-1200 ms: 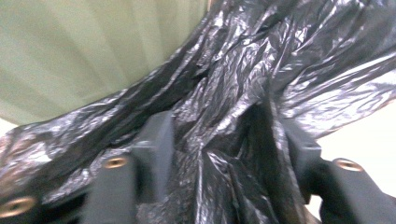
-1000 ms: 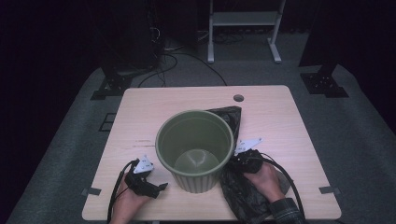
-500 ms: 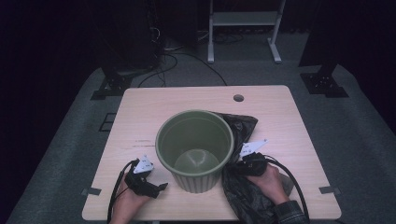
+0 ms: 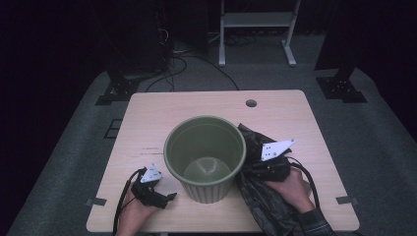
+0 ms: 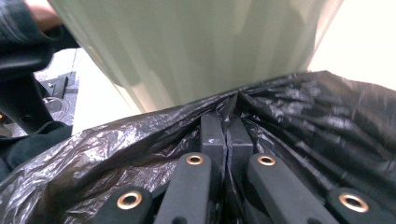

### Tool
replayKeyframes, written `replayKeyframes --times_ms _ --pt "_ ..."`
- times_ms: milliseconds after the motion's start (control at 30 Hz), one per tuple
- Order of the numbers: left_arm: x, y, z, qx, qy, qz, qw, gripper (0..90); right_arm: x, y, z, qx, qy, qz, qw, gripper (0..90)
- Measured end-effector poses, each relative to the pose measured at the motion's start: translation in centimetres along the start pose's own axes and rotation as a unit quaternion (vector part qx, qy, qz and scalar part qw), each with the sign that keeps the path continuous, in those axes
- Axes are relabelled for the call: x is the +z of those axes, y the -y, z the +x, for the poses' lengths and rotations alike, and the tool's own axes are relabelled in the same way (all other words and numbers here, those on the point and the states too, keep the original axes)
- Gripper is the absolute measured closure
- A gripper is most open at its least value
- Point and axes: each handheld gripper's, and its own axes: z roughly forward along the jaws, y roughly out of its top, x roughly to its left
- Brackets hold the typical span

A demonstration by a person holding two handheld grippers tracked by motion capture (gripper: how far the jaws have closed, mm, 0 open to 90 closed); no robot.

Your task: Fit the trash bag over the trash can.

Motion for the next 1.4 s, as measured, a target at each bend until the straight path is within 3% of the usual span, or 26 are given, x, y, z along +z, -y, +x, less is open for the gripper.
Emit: replayKeyframes --times_ms 200,300,633,1033,1333,1400 --pt "0.0 0.0 0.0 0.001 0.000 0.001 1.0000 0.0 -2.5 -2.0 0.5 -0.018 -0.026 -0.033 0.9989 88.8" --pt "0.0 0.0 0.0 0.001 0.000 0.001 1.0000 0.0 -3.7 -2.6 0.8 -0.027 -0.028 -0.042 0.9984 88.7" --pt "0.0 0.0 0.0 0.001 0.000 0.001 1.0000 0.0 -6.5 -4.1 1.3 -0.054 -0.071 -0.074 0.9933 88.2" --pt "0.0 0.0 0.0 0.001 0.000 0.001 1.0000 0.0 -7.5 -7.7 2.1 -0.093 -0.097 -0.080 0.9877 87.8" --pt "0.0 0.0 0.0 0.001 0.000 0.000 1.0000 0.0 -7.1 -10.9 2.6 -0.114 -0.114 -0.087 0.9830 87.8" --pt "0.0 0.0 0.0 0.001 0.000 0.000 1.0000 0.0 -6.8 -11.9 2.7 -0.120 -0.124 -0.093 0.9807 87.8"
